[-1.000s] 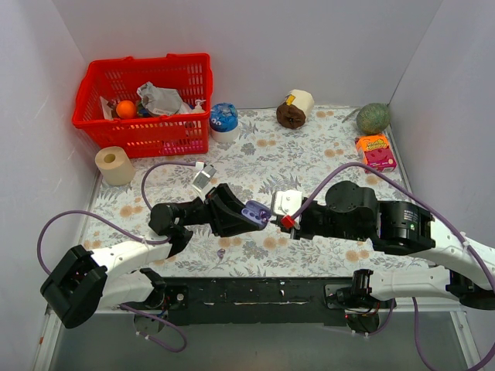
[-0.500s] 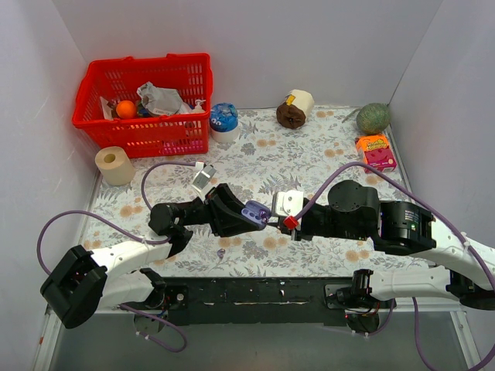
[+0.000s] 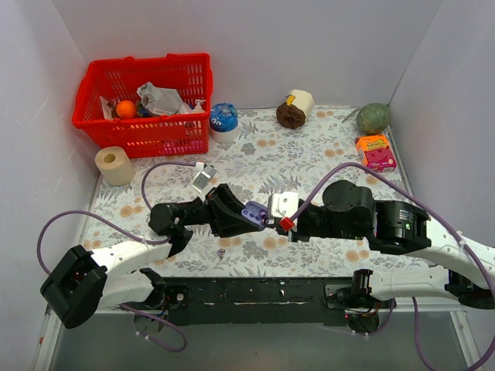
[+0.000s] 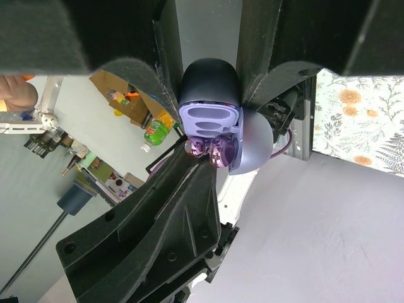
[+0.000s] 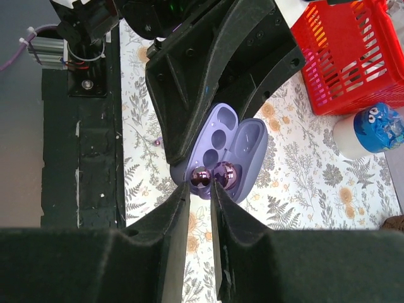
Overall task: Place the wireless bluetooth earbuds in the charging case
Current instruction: Pick up the earbud from the charging case.
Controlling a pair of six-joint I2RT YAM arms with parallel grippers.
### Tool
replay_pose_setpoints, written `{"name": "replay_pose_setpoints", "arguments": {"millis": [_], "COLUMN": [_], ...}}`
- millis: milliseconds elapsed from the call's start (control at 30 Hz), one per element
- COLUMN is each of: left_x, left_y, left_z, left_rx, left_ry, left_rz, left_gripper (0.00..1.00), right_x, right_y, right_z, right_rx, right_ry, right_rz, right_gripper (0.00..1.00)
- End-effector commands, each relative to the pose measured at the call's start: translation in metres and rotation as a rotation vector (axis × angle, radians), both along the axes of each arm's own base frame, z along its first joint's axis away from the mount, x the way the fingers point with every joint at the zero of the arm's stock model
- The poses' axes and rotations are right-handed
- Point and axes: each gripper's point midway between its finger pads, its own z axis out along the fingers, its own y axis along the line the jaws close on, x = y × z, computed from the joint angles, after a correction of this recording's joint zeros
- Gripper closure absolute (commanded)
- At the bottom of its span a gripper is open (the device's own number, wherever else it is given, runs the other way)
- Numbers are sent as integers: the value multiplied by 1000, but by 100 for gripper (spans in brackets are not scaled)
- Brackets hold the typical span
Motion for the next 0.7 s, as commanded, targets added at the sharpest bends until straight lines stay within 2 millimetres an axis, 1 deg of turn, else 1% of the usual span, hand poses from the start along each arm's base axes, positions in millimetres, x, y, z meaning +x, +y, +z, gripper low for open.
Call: {"name": "replay_pose_setpoints", "arguments": {"millis": [0, 533, 667], "left_x": [-10, -15, -16], "left_y": [6, 7, 8], "left_z": [22, 17, 16], "left_rx": [-64, -45, -50], "left_ry": [-89, -97, -97], "left_rz": [-13, -38, -41], "left_gripper": [100, 100, 100], "right_x": [1, -1, -1], "right_y": [8, 13, 14], "right_z": [9, 1, 1], "right_rx": [45, 4, 3], "right_ry": [-2, 5, 7], "right_rz": [7, 23, 24], "right_gripper": [73, 87, 89]}}
